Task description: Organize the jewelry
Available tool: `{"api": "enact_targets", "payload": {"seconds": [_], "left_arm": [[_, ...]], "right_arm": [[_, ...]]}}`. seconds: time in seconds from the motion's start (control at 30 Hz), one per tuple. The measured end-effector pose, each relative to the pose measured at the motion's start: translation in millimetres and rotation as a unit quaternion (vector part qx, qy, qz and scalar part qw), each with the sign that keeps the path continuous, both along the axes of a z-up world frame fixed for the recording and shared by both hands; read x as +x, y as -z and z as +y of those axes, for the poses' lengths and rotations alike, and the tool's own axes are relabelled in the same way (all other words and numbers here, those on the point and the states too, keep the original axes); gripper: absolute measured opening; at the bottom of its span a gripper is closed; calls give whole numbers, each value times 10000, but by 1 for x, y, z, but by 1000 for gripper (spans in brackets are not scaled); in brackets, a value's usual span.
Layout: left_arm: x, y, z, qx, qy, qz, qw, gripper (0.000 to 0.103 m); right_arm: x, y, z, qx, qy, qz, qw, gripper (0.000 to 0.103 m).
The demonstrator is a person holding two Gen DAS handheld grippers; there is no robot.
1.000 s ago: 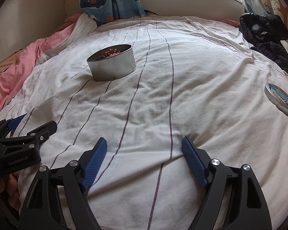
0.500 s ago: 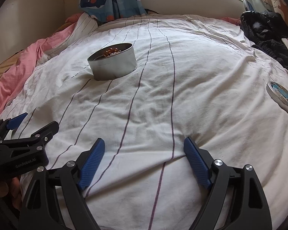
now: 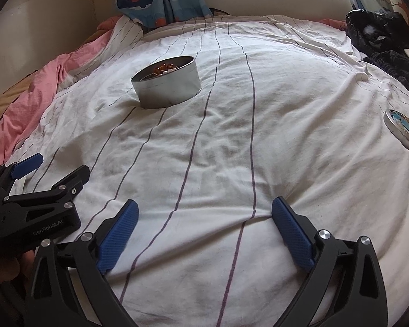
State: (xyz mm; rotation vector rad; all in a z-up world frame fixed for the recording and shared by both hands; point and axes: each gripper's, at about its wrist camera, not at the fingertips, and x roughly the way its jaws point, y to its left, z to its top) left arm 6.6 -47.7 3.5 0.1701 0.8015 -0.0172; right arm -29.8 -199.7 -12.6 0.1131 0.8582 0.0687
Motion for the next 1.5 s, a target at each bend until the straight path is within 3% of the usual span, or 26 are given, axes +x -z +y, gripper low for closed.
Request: {"api": "enact_targets", "payload": {"seconds": [0.23,0.57,0.83,1.5], "left_arm": [[0,-4,-12,119,138,-71,9998,95],[0,-4,-5,-144,369,9,9992,96],[7,1,1,-338,243,179,9990,96],[12,5,-1,-234,159,294,9992,96]], "right_arm": [[0,0,0,-14,0,-7,10000,95],[-1,0,3,-118,25,-9,9999,95],[1,0,4,-204,41,23,9998,95],[2,0,4,-193,39,21,9998,95]]}}
